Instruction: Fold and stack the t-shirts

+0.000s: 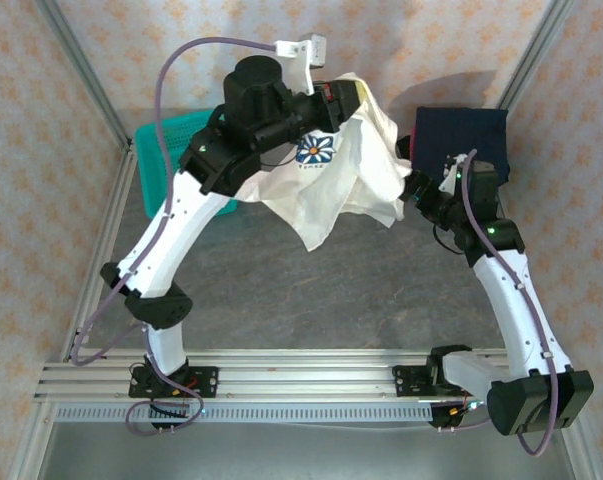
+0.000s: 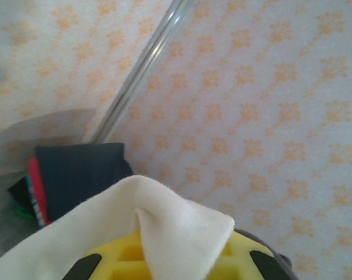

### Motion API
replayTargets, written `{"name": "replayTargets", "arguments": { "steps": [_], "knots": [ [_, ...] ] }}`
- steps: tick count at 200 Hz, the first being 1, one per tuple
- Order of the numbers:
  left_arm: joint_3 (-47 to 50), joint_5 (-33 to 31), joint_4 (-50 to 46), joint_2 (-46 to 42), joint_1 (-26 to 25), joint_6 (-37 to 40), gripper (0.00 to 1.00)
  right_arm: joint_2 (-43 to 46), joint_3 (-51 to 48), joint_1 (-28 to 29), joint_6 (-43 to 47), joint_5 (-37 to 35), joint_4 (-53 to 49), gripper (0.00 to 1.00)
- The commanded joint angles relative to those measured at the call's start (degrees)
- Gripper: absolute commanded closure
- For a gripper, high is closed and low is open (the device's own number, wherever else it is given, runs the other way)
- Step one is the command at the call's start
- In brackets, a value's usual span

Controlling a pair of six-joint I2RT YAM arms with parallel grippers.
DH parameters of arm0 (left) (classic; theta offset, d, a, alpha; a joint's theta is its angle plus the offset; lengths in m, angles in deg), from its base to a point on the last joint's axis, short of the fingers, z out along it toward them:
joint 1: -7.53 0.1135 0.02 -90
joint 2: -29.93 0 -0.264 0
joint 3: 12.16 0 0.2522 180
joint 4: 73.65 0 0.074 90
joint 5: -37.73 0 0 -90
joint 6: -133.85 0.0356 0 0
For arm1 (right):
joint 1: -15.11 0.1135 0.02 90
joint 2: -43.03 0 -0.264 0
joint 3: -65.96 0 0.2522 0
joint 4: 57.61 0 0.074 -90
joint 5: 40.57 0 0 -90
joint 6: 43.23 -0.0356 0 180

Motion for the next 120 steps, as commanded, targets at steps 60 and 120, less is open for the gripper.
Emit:
{"name": "replayTargets", "arguments": {
  "steps": [60, 120],
  "knots": [
    [-0.59, -5.0, 4.68, -13.56, 9.11, 5.68, 1.0, -1.77, -2.67, -0.18, -4.23, 3.34, 7.3, 0.01],
    [-4.23, -0.21, 24.5, -10.96, 8.81, -6.56, 1.0, -4.22, -1.18, -0.19, -4.22, 3.72, 8.5, 0.01]
  ]
}}
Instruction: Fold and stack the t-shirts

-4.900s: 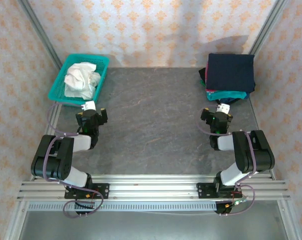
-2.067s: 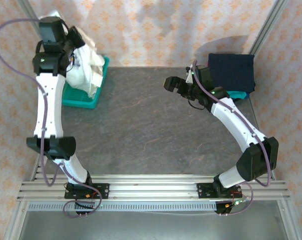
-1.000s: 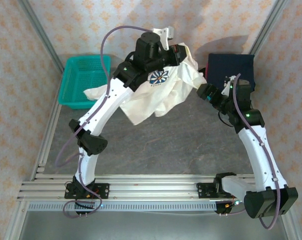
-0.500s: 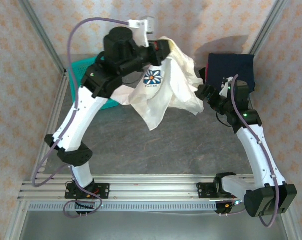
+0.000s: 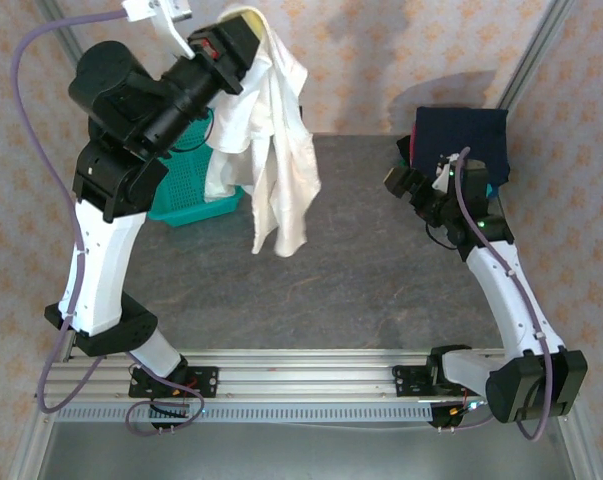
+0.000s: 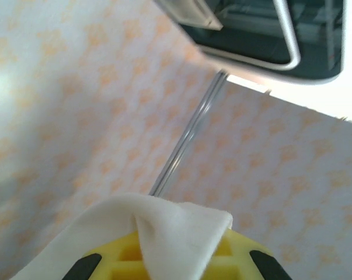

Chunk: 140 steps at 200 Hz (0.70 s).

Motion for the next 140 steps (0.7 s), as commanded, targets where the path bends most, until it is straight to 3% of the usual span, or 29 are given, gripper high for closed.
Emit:
{"name": "replayTargets", "arguments": {
  "steps": [1, 33, 69, 121, 140],
  "knots": [
    [-2.47, 3.63, 15.56, 1.38, -0.22, -6.69, 1.0, -0.39, 1.0, -0.18, -0.8, 0.81, 2.69, 0.01],
    [-3.78, 4.57, 23.24, 4.3, -2.88, -8.72, 1.0, -0.55, 1.35, -0.18, -1.03, 1.16, 3.03, 0.01],
    [-5.1, 4.18, 28.29, 8.04, -8.17, -5.61, 1.0, -0.01, 1.77, -0.18, -0.51, 0.68, 3.05, 0.01],
    [-4.69, 5.45, 24.08, 12.28, -9.97, -6.39, 1.0, 1.94, 0.94, -0.25, 0.2, -0.85, 1.68, 0.01],
    [-3.2, 6.28, 18.07, 13.71, -9.93, -5.89, 1.0, 2.45, 0.31, -0.29, 0.38, -0.95, 1.14, 0.01]
  ]
}}
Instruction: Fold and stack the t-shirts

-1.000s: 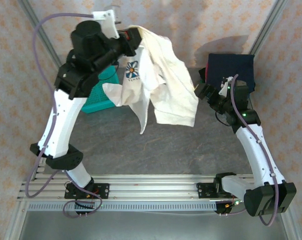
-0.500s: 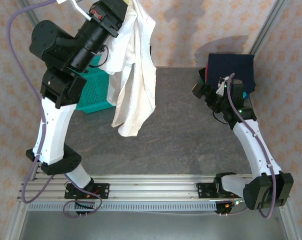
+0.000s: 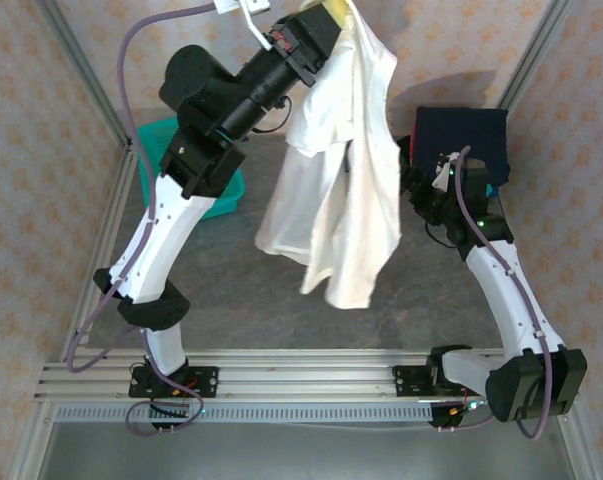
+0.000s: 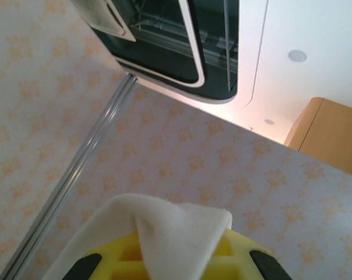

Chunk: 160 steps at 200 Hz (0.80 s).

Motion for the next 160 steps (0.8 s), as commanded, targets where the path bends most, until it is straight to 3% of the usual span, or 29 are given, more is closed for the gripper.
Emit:
{"name": "replayTargets", "arguments": {
  "steps": [1, 27, 57, 61, 74, 85, 90, 114, 160],
  "knots": [
    [-0.14, 2.17, -2.32, 0.6, -0.49, 0.71, 1.0, 1.99, 0.24, -0.28, 0.84, -1.19, -0.07, 0.01],
    [6.09, -4.6, -17.41, -0.25, -0.28, 8.75, 1.0, 2.85, -0.67, -0.29, 1.87, -2.02, -1.51, 0.01],
    [27.93, -15.72, -22.2, -5.93, 4.66, 8.16, 1.0, 3.5, -1.35, -0.27, 3.1, -2.46, -3.97, 0.01],
    [31.49, -16.25, -21.6, -6.65, 5.57, 7.32, 0.91, 3.59, -1.46, -0.27, 3.19, -2.51, -4.16, 0.01],
    [42.14, -15.07, -17.66, -7.94, 9.46, 2.84, 0.34, 3.71, -1.74, -0.29, 3.42, -2.68, -4.48, 0.01],
    [47.01, -16.58, -17.56, -7.53, 11.73, 1.45, 0.16, 3.53, -1.73, -0.27, 3.55, -2.51, -4.58, 0.01],
    [48.51, -17.7, -18.07, -7.25, 12.49, 1.22, 0.01, 3.44, -1.7, -0.27, 3.62, -2.34, -4.64, 0.01],
    [51.73, -18.9, -19.21, -4.56, 16.04, -0.84, 0.0, 2.52, -1.59, -0.27, 4.6, -2.75, -6.04, 0.01],
    [49.12, -23.03, -25.08, 2.54, 20.01, -0.76, 0.0, -1.67, -1.33, -0.27, 7.42, -5.66, -12.72, 0.01]
  ]
}}
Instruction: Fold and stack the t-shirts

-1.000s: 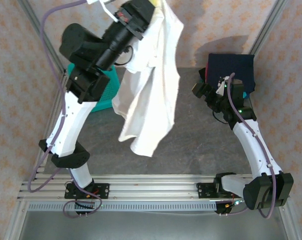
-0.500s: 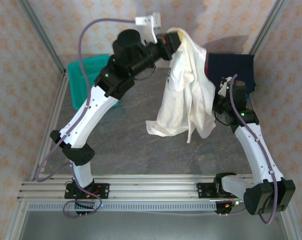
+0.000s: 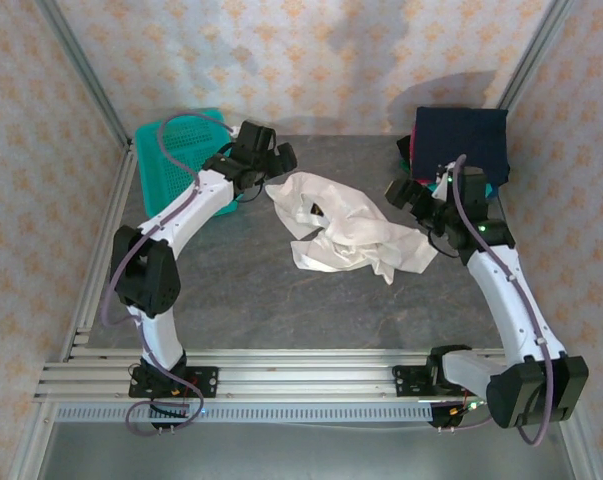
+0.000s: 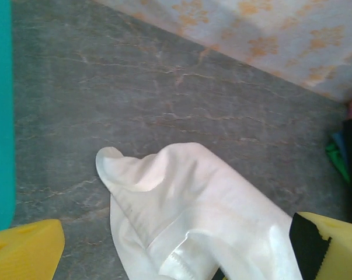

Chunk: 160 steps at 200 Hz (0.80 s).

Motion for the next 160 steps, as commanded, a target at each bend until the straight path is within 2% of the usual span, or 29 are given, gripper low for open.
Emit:
{"name": "replayTargets", "arguments": {
  "steps": [1, 51, 78, 129, 160],
  "knots": [
    [-2.32, -4.34, -3.52, 2.17, 1.67, -1.28, 0.0, -2.09, -0.16, -0.27, 2.61, -2.65, -4.93, 0.01],
    [0.38, -3.5, -6.2, 7.17, 4.55, -1.89, 0.0, -4.81, -3.48, -0.31, 1.62, -1.22, -2.67, 0.01],
    [0.62, -7.53, -13.5, 8.48, 6.29, -2.09, 0.0, -6.67, -3.24, 0.15, 1.93, 0.59, -2.46, 0.01],
    [7.29, -11.27, -17.79, 4.7, 12.22, -1.57, 0.0, -6.64, -4.39, 0.6, 1.77, 0.89, -1.69, 0.01],
    [7.28, -13.93, -18.88, 0.78, 12.53, 1.08, 0.0, -7.61, -3.45, 1.58, 2.15, 2.02, -1.42, 0.01]
  ]
}}
